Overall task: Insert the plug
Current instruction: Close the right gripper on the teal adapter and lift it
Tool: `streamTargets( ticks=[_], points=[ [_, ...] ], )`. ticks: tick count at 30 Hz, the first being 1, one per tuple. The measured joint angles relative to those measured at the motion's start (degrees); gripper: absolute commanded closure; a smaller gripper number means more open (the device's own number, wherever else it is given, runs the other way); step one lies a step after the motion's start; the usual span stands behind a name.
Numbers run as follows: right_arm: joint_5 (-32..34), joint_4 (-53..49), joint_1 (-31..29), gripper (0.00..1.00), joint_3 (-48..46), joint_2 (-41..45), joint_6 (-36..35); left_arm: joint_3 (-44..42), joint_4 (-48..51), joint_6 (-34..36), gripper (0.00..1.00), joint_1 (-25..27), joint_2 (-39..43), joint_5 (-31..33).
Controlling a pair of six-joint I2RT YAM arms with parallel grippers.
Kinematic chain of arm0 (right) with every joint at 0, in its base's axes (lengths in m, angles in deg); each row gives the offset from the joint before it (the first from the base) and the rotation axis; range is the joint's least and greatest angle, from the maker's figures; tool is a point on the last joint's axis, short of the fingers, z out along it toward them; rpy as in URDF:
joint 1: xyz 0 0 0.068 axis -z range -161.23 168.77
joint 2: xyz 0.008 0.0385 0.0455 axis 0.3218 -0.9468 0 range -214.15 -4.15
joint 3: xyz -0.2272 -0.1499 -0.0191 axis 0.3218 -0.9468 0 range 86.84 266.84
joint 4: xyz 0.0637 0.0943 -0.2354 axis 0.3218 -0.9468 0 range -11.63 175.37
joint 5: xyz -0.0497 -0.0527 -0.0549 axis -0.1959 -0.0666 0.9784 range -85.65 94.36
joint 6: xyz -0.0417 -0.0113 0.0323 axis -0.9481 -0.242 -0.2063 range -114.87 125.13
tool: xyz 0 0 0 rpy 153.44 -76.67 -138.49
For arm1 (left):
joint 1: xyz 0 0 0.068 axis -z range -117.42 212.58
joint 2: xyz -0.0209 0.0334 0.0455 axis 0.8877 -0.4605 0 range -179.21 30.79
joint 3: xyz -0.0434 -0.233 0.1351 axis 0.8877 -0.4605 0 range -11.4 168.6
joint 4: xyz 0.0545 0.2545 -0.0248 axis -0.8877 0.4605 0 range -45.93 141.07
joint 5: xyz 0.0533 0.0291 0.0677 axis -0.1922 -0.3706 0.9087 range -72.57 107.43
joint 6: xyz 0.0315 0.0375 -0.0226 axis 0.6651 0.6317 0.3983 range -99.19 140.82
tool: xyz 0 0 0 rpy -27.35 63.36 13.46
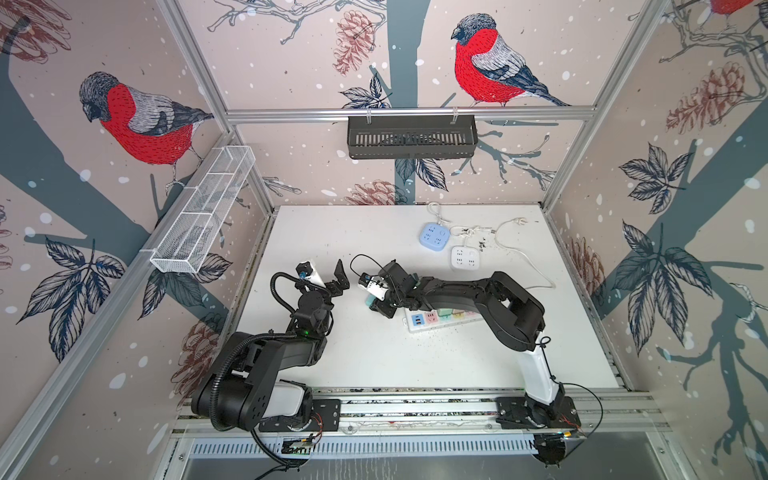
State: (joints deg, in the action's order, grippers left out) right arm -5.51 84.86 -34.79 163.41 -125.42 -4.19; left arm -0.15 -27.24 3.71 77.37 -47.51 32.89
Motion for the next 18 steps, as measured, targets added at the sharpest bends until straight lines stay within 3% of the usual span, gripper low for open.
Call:
streamTargets(
  ticks=[6,13,18],
  points=[
    [1.40,1.90,0.76,0.75,-6.95,6.91,0.20,0.15,0.02,0.02,0.03,0.00,-0.28,-0.70],
    [1.18,11.30,3.10,0.85,-18.12,18.16,1.73,0.26,0.31,0.15,0.03,0.00,0.09,-2.03],
    [1.20,19.87,6.23,0.94,-26.80,25.88,3.21,1.03,2.67,0.50,0.13,0.00,3.17,-6.84]
  ],
)
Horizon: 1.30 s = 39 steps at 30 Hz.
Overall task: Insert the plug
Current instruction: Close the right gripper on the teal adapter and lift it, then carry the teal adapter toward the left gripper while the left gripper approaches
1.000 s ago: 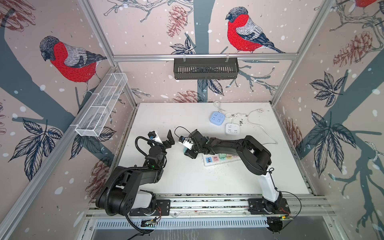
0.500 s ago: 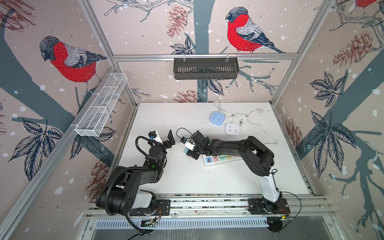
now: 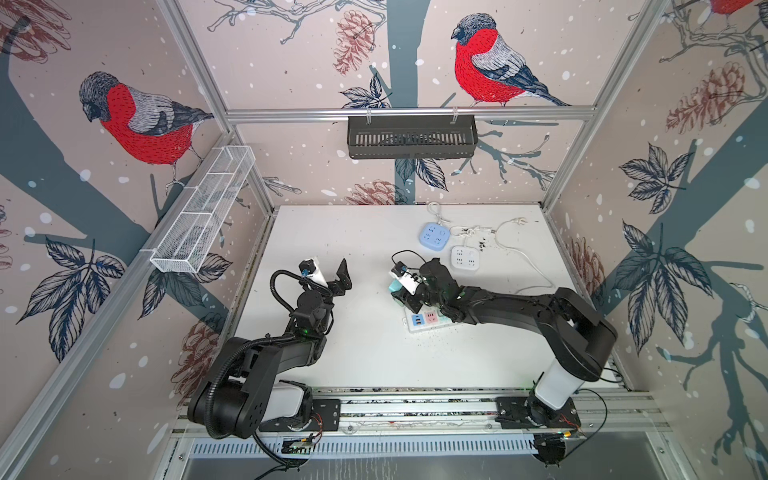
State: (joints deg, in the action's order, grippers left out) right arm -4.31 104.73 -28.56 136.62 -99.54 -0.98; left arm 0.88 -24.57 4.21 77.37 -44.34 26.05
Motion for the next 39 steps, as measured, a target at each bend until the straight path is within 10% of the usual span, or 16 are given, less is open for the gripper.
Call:
streamTargets(
  ticks=[18,39],
  points=[
    [5.79,31.89,8.04,0.95,-32.20,30.84,1.16,9.38,10.58,2.56,0.27,3.13,5.38,-31.30],
    [-2.60,64.08,6.86,0.98,-46.25,29.75,-14.51,11.96,19.61,16.68,0.33,17.29,13.75,-46.45]
  ],
)
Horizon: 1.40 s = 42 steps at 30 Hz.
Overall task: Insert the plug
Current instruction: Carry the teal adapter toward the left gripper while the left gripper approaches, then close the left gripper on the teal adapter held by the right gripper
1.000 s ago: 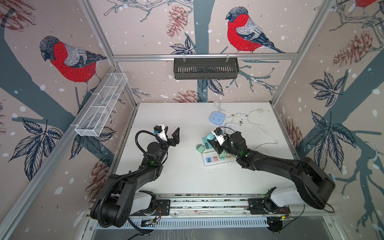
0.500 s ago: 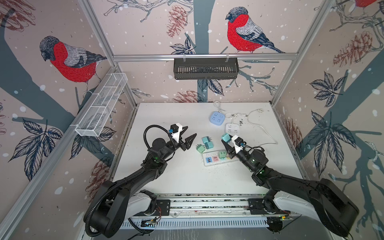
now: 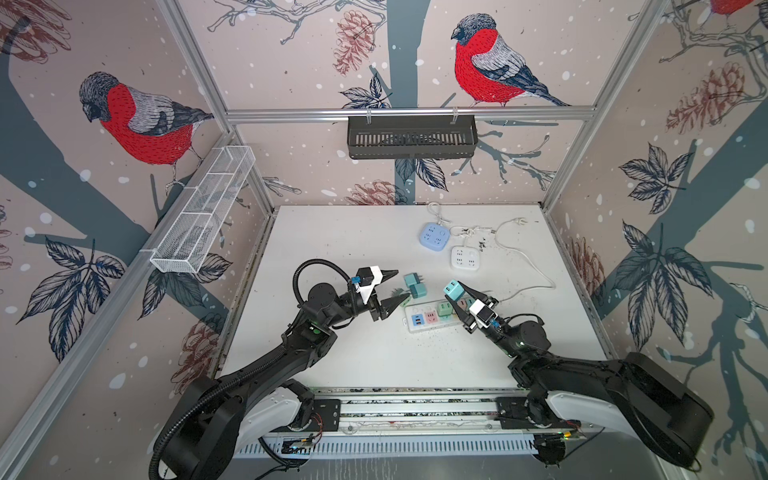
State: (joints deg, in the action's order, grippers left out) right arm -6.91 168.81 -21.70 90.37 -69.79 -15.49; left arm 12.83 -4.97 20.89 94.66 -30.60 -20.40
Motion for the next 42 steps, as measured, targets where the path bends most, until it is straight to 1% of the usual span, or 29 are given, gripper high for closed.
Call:
streamTargets(
  ticks=[5,9,14,20,24,28,33,37,42],
  points=[
    [0.02,1.05,-0.61,0.98,-0.02,0.00,-2.29,2.40,3.76,2.67,0.34,2.25,-1.90,-0.13],
    [0.50,1.05,-2.10,0.98,-0.02,-0.85,-5.66,4.15,6.45,4.48,0.34,4.22,-2.95,-1.18],
    [2.80,1.62,-5.01,0.98,-0.02,-3.72,-10.32,7.04,10.27,6.60,0.35,7.78,-5.31,-1.38],
    [6.88,6.12,-7.58,0.98,-0.92,-8.28,-15.63,10.49,16.06,10.60,0.36,11.93,-7.89,-0.37],
    [8.50,7.26,-8.35,0.98,-1.29,-10.86,-17.11,12.22,18.80,11.96,0.36,12.39,-10.05,2.03],
    [9.22,7.96,-9.70,0.98,-1.42,-13.38,-18.78,14.47,21.38,12.33,0.38,12.87,-12.26,2.27],
    [10.75,8.26,-10.47,0.98,-1.46,-16.55,-20.57,16.70,23.71,12.46,0.45,13.31,-15.10,3.76],
    [11.85,8.31,-11.13,0.98,-0.85,-17.46,-21.62,17.92,26.08,13.31,0.45,13.94,-16.31,5.03],
    [13.20,8.39,-11.34,0.98,-0.74,-17.18,-21.97,17.92,26.21,13.86,0.45,14.01,-16.33,6.32]
  ],
)
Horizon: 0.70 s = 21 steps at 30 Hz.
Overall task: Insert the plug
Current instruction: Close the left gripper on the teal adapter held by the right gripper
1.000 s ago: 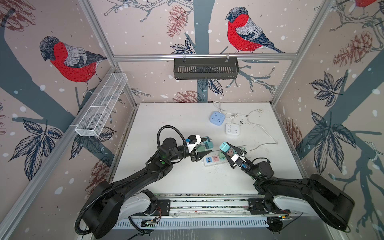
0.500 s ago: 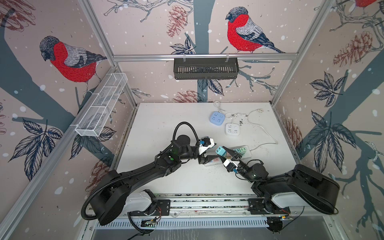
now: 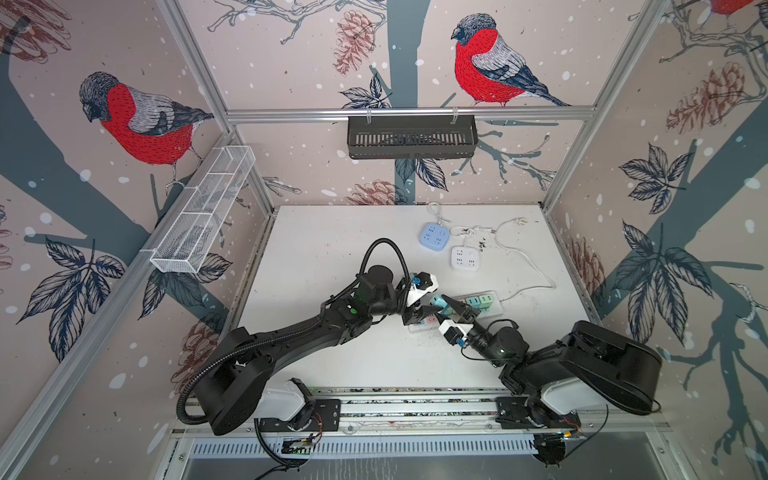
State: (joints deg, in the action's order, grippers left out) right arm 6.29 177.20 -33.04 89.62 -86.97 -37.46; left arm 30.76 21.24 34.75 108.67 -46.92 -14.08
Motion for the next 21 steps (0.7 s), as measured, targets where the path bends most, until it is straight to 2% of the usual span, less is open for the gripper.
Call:
streamTargets(
  ticks=[9,11,15,19,21],
  points=[
    [0.42,0.07,-0.63,0.98,-0.55,1.95,-0.87,0.11,1.46,0.42,0.39,0.22,-0.98,0.13],
    [0.50,0.07,-0.66,0.98,-0.79,2.36,-0.87,0.35,1.84,0.44,0.41,0.22,-1.25,0.13],
    [0.74,0.13,-0.74,0.98,-0.72,2.43,-0.87,0.74,2.56,0.46,0.58,0.26,-1.25,-0.26],
    [1.25,1.16,-0.74,0.98,-0.11,1.01,-0.92,1.16,2.95,0.37,0.59,0.24,-1.25,-0.87],
    [1.44,1.55,-0.96,0.98,0.22,0.37,-0.92,1.57,3.45,0.24,0.55,0.26,-1.27,-0.81]
  ],
)
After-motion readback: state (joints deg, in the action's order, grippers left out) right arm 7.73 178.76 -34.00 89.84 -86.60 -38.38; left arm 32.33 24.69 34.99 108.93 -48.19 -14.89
